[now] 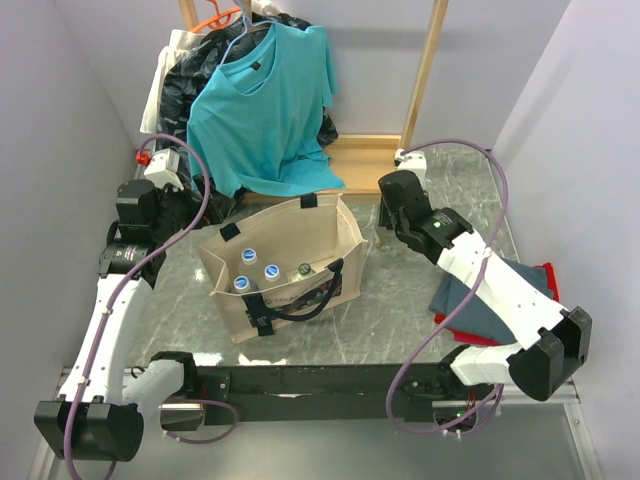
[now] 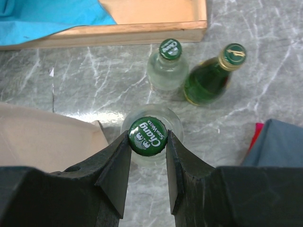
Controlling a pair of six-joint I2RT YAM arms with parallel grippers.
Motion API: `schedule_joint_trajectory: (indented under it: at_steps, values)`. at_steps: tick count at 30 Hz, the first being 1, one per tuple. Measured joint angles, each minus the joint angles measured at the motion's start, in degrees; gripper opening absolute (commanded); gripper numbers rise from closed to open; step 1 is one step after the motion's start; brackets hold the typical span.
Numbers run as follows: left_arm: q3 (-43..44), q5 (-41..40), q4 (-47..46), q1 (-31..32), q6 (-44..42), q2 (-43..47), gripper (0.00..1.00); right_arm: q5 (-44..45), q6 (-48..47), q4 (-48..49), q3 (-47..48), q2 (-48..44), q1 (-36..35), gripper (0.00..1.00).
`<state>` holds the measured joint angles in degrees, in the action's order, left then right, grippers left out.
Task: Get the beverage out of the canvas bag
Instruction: Place the drink at the center of the board.
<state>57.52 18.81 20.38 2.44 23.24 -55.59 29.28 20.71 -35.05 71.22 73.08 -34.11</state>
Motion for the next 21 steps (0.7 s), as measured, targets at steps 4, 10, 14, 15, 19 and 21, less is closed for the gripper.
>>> schedule_joint_trajectory:
  at_steps: [4,10,14,15,19,21]
  values:
    - [-0.13,0.02,0.0,0.0,0.07,0.02,0.96,-0.94,0.07,2.12,-0.79,1.62,0.22,0.0]
    - [-0.15,-0.04,0.0,0.0,0.09,0.02,0.96,-1.97,0.76,5.51,-4.55,2.89,0.66,0.0]
    - [-0.46,-0.22,-0.09,0.0,0.04,0.2,0.96,-2.23,0.94,6.93,-6.82,2.91,0.76,0.0]
    - [-0.68,-0.22,-0.07,0.0,0.02,0.28,0.96,-2.34,1.01,7.26,-7.26,2.91,0.83,0.0]
    - [-1.09,-0.22,0.0,0.0,0.04,0.37,0.96,-2.43,1.44,9.09,-9.14,2.91,0.92,0.0]
    - [-1.09,-0.24,-0.09,0.0,0.11,0.37,0.96,-2.32,1.81,10.21,-9.99,2.91,0.96,0.0]
